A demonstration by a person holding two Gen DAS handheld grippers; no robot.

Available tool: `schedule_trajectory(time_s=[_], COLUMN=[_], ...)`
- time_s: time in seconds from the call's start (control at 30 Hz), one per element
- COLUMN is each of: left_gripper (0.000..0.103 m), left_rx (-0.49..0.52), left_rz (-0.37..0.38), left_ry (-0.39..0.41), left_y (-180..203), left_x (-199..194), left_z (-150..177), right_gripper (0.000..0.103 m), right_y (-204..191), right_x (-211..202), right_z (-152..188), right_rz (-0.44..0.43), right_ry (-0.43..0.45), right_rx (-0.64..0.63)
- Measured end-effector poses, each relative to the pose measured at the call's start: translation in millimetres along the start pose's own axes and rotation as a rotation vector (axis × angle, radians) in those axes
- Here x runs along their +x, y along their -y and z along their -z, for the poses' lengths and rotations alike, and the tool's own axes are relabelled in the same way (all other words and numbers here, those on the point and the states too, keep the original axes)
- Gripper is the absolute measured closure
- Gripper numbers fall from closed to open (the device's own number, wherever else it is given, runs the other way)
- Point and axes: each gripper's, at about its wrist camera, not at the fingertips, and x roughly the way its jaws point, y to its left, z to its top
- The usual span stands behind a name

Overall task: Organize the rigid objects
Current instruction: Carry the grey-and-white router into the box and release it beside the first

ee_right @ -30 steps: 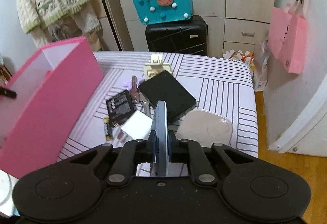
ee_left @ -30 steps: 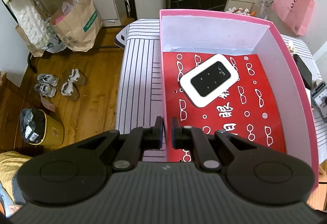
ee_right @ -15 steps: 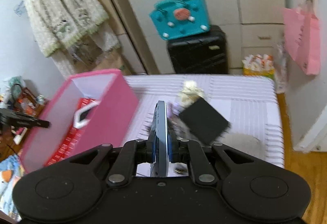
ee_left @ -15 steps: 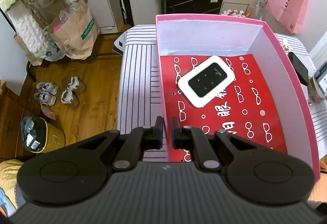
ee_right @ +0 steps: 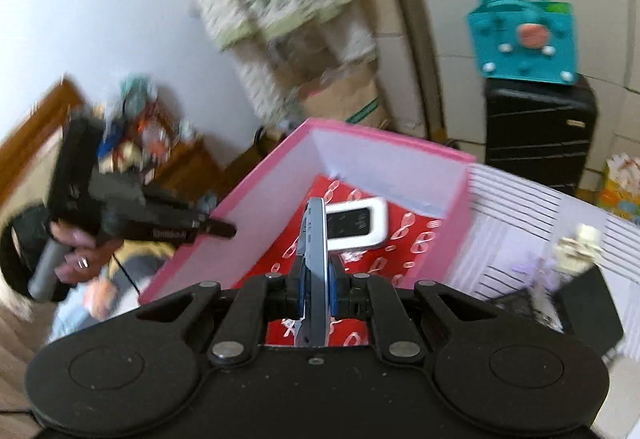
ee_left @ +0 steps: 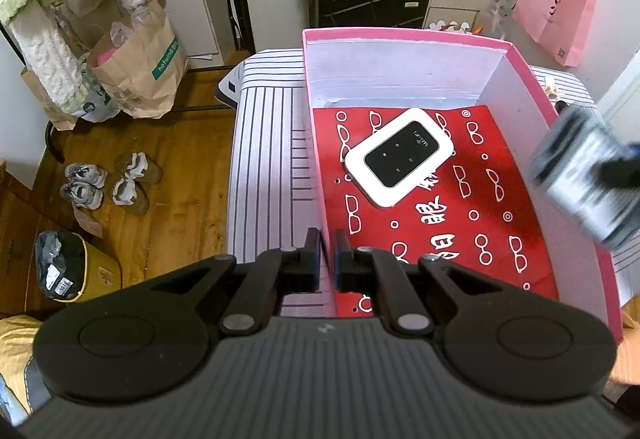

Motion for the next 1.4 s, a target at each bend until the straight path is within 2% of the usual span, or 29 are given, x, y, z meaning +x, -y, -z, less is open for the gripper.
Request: schedule_trajectory(time_s=[0.23,0.47,0.63,0.83,0.9,1.07,1.17,1.27,1.4], left_gripper=[0.097,0.097,0.096,0.096,0.096,0.096,0.096,0.096,0.096], left_rx=[0.009,0.001,-0.016,-0.003,0.004,0.017,0.011,0.006,0.004], left_rz=[0.012,0.038,0.065,0.063,0.06,0.048,0.049,0.049,0.048], left_ry=[0.005,-0.002,-0.007,-0.002,-0.002,-0.003,-0.003,-0.001,-0.002], left_y=[-0.8,-5.3,-7.2,-5.7,-4.0,-0.7,-1.2,-1.9,-2.0], left_x=[-1.3,-1.3,-3.6,-3.2,-2.8,-3.2,-3.3,-3.7,-4.6], left_z=[1.7,0.2,1.3,1.7,1.3,1.4,1.9,2.6,2.6], right_gripper=[0.089,0.089,0.089,0.089,0.089,0.089,0.089,0.088,0.07], right_y=[-22.5,-41.8,-36.8,-37.8,-40.4,-58.6,-70.8,-76.8,-72.9], right_x=[69.8,105.6,126.9,132.2,129.8,125.6,124.1,122.6,112.4], right_z=[-6.3,-8.7,-13.8,-18.7,-21.8,-15.2,-6.2,-5.4,-8.8], right_rz=[-0.095,-0.042,-0.105,-0.007,0.054,0.225,0.298,0.249,0.13], right_ry=[-0.203,-0.261,-0.342,-0.318,-0.292,-0.233,-0.205,-0.233,-0.266], right_rx=[-0.028,-0.16,-0.124,-0.21,-0.277,-0.532,-0.686,-0.701,-0.586])
